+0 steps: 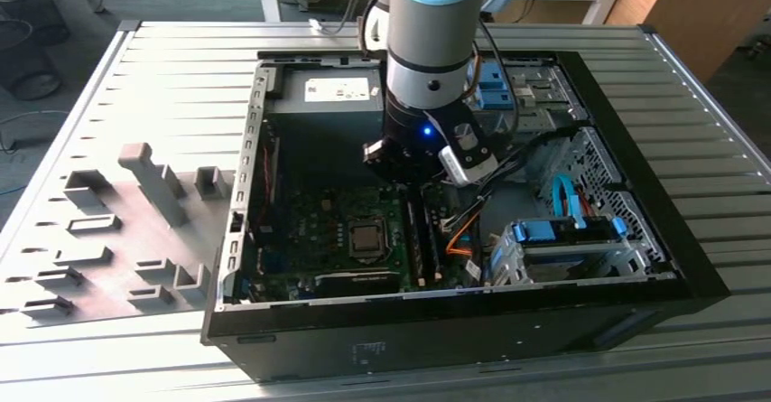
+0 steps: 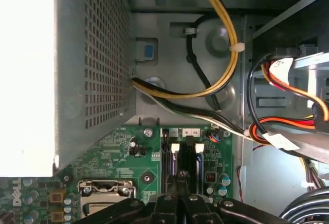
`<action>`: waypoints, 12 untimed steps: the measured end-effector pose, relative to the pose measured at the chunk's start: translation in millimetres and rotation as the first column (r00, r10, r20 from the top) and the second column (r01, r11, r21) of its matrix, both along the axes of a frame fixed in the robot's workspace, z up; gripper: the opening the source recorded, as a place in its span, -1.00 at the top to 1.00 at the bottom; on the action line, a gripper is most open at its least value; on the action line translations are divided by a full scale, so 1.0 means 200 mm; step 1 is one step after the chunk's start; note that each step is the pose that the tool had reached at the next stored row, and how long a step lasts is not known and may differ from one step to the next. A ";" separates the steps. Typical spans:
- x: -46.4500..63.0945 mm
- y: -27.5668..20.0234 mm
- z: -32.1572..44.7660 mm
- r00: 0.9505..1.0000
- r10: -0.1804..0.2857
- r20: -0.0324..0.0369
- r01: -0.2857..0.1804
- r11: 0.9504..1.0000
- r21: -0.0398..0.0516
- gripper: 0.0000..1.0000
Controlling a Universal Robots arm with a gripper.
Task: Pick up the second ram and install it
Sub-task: 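Press down the second ram until it locks into place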
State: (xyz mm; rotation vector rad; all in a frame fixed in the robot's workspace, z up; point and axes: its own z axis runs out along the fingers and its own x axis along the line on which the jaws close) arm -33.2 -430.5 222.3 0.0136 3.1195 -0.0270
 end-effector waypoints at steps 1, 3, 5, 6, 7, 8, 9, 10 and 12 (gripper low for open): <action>0.00 -0.001 0.015 1.000 0.000 0.000 0.000 1.000 -0.001 0.79; 0.00 -0.010 0.018 1.000 0.000 0.000 0.000 1.000 -0.001 0.79; 0.00 -0.044 0.018 1.000 0.000 0.000 0.000 1.000 -0.001 0.79; -0.01 -0.061 0.018 1.000 0.000 0.000 0.000 1.000 -0.002 0.79; -0.01 -0.080 0.018 1.000 0.000 0.000 0.000 1.000 -0.002 0.79; -0.01 -0.098 0.018 1.000 0.000 0.000 0.000 1.000 -0.002 0.79; -0.01 -0.117 0.017 1.000 0.000 0.000 0.000 1.000 -0.003 0.79; -0.01 -0.136 0.017 1.000 0.000 0.000 0.000 1.000 -0.003 0.79; -0.01 -0.175 0.015 1.000 0.000 0.000 0.000 1.000 -0.004 0.79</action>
